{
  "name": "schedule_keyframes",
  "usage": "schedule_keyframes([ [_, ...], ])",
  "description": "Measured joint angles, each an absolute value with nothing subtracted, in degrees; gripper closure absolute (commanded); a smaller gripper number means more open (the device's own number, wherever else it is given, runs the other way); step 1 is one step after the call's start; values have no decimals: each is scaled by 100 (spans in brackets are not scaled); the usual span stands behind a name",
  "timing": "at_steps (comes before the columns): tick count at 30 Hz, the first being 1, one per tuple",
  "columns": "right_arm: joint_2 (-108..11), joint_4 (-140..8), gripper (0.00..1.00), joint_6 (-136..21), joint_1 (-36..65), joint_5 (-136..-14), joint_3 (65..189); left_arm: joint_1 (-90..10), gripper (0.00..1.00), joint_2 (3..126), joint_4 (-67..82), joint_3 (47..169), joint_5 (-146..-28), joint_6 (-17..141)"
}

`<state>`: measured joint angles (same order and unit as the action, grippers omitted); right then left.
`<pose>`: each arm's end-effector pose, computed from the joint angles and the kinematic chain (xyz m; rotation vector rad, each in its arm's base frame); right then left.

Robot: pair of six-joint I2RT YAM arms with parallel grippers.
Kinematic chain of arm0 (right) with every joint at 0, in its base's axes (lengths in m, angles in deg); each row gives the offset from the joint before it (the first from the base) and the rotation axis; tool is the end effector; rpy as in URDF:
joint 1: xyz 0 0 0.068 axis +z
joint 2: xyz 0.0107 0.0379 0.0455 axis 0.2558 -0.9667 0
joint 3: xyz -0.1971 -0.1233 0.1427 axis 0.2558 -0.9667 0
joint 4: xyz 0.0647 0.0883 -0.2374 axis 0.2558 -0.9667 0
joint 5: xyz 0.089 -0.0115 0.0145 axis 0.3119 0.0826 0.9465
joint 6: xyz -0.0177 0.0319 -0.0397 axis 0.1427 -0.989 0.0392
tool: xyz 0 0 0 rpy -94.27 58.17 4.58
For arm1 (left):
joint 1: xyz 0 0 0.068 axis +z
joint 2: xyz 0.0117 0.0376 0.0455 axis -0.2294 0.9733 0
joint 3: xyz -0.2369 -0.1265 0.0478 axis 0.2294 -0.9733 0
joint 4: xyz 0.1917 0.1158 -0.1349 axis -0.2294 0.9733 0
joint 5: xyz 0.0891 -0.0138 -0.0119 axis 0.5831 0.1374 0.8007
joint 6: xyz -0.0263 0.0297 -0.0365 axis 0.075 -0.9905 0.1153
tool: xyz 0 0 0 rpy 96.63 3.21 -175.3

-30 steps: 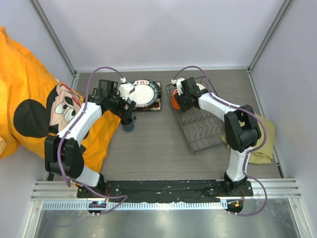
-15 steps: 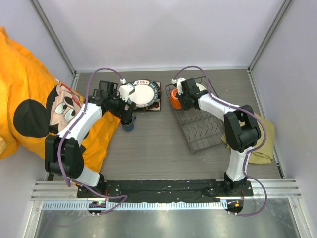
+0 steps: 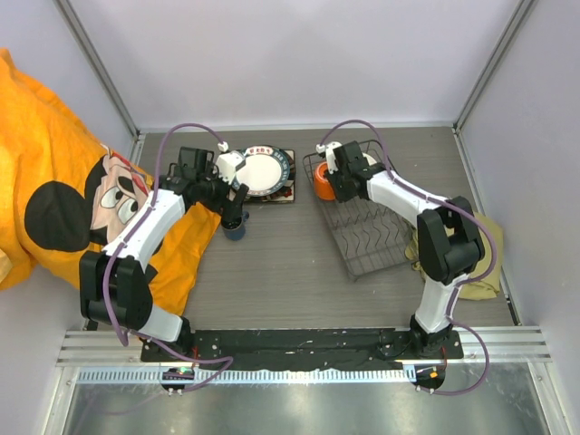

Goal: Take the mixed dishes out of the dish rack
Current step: Pick up the cup from the dish rack.

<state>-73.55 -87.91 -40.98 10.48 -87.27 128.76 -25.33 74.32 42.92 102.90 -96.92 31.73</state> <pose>0.3679 0.1711 0.2157 -0.7067 2.3634 0.0279 0.3061 -0.0767 0.2759 0.7762 2.3048 -0.3345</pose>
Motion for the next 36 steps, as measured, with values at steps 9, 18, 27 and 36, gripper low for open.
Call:
schedule_keyframes([
  [9, -6706, -9119, 99, -4142, 1052, -8484, 13175, -2529, 0, 7432, 4222, 10290, -9847, 3310],
  [18, -6157, -9499, 99, -4291, 984, -7739, 13687, -2523, 0, 7303, 3551, 10203, -10525, 3708],
  [27, -5698, -9613, 99, -5123, 481, -5341, 13962, -2523, 1, 6759, 1829, 9587, -11563, 4506],
  [36, -5688, -8931, 99, -6081, 506, -3409, 13505, -2523, 4, 6595, -108, 9195, -12374, 5671],
])
